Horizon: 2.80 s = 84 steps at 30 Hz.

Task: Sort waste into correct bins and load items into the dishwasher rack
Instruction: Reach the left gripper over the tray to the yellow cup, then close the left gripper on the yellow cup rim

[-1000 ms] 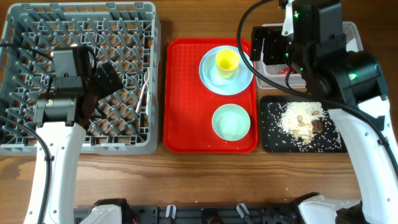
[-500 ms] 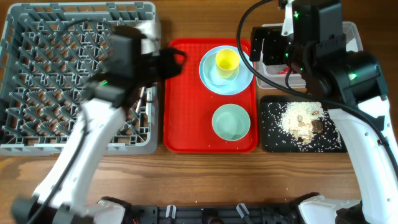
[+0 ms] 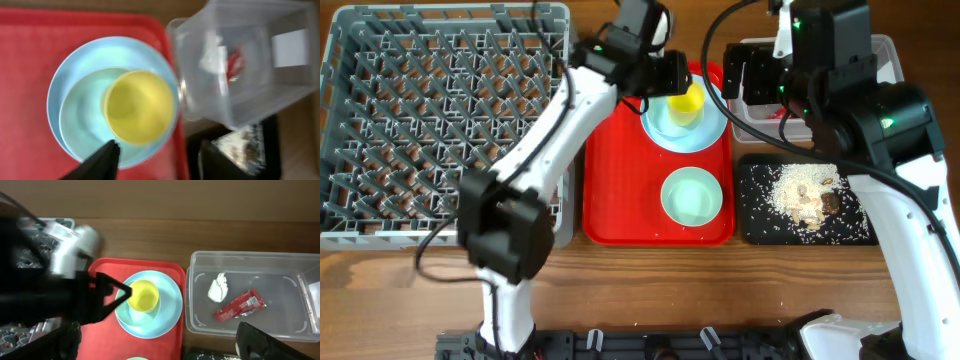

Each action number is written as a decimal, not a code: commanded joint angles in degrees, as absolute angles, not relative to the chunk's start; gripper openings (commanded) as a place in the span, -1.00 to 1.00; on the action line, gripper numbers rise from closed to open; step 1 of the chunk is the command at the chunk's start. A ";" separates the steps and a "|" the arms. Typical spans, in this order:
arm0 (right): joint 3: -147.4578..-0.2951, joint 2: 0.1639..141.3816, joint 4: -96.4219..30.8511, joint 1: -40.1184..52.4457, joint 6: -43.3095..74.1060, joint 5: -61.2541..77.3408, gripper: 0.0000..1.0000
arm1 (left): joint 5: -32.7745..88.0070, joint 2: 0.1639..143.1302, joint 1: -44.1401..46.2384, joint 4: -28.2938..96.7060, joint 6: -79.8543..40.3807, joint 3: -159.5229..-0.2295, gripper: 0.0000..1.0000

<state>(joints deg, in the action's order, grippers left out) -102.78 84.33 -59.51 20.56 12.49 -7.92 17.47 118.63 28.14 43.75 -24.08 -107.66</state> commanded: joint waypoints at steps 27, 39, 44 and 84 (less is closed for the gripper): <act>-102.61 84.97 -59.42 20.38 11.99 -7.60 1.00 | -8.16 127.33 38.79 33.61 -22.72 -107.90 -0.53; -102.61 84.97 -59.42 20.38 12.01 -7.60 1.00 | -8.03 129.88 39.75 35.92 -22.70 -107.90 -0.40; -102.61 84.97 -59.42 20.38 12.01 -7.60 1.00 | -13.52 129.36 39.75 34.44 -19.62 -107.92 -0.33; -102.61 84.97 -59.42 20.38 12.03 -7.60 1.00 | 1.85 126.37 40.03 38.00 -11.92 -107.81 -0.50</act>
